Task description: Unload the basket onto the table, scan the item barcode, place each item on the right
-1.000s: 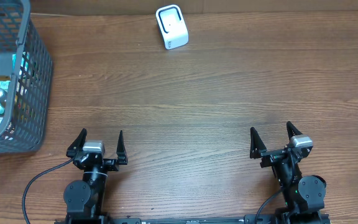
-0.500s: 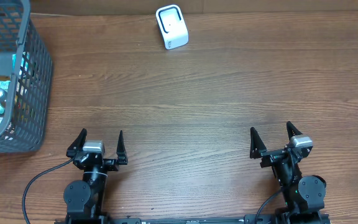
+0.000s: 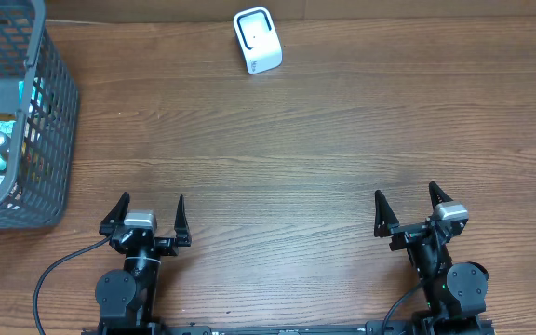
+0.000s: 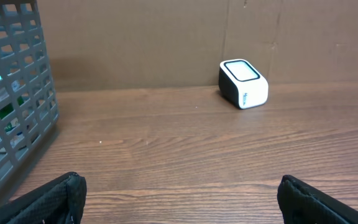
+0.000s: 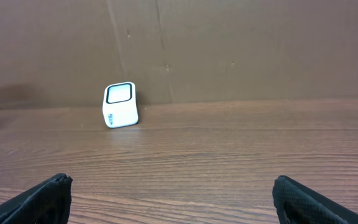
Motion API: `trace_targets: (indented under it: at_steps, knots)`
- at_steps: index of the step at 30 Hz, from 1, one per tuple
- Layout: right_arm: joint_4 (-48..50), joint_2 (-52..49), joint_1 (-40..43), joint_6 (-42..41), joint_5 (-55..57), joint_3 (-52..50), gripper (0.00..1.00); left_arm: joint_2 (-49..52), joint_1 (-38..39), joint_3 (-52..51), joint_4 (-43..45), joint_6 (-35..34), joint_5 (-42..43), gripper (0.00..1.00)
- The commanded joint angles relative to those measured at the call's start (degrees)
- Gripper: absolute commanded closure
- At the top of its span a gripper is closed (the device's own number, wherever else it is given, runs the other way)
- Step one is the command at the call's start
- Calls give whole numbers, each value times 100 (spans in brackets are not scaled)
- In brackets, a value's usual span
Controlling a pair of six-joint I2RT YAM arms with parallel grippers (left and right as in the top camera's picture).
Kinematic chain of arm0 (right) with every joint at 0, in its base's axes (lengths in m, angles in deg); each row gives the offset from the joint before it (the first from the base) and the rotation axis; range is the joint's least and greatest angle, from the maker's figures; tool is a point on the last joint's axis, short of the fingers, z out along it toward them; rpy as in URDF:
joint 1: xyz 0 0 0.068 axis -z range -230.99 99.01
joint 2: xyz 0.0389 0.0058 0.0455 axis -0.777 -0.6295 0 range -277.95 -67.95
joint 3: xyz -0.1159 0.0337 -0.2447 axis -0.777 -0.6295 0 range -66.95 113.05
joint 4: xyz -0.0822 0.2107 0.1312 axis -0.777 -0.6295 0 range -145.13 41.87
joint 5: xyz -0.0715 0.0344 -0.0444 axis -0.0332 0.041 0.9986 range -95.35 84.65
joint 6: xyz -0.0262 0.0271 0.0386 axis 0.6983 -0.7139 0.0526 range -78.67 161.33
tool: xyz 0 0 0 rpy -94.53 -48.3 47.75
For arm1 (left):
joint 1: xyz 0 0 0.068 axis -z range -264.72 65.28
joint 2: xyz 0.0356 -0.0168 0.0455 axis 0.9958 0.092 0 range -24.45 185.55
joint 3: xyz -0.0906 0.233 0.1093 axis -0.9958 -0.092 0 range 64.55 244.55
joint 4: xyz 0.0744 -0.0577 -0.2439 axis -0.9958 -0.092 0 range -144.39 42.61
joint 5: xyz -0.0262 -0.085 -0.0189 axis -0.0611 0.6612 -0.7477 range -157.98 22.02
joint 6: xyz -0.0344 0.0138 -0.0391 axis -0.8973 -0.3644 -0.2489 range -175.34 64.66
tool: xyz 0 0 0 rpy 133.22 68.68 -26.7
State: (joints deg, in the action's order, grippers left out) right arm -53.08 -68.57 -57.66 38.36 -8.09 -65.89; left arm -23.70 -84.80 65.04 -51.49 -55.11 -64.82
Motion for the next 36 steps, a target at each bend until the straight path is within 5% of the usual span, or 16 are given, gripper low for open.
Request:
trace_targets:
  at_steps: [1,7,14,27,30,36]
  knots:
    - [31,46,37,20,7,-61,0,-50,11,-22,76,101,-28,0]
    - [33,46,37,20,9,-61,0,-50,11,409,741,90,284,0]
    - [33,46,37,20,9,-61,0,549,11,2664,-638,35,101,0]
    - [33,46,37,20,9,-61,0,6627,11,10714,-6749,-216,11,0]
    - [33,46,37,20,9,-61,0,7709,11,12117,-7254,-216,13,0]
    - [33,46,37,22,9,-61,0,8564,4,12664,-7012,-72,-98,0]
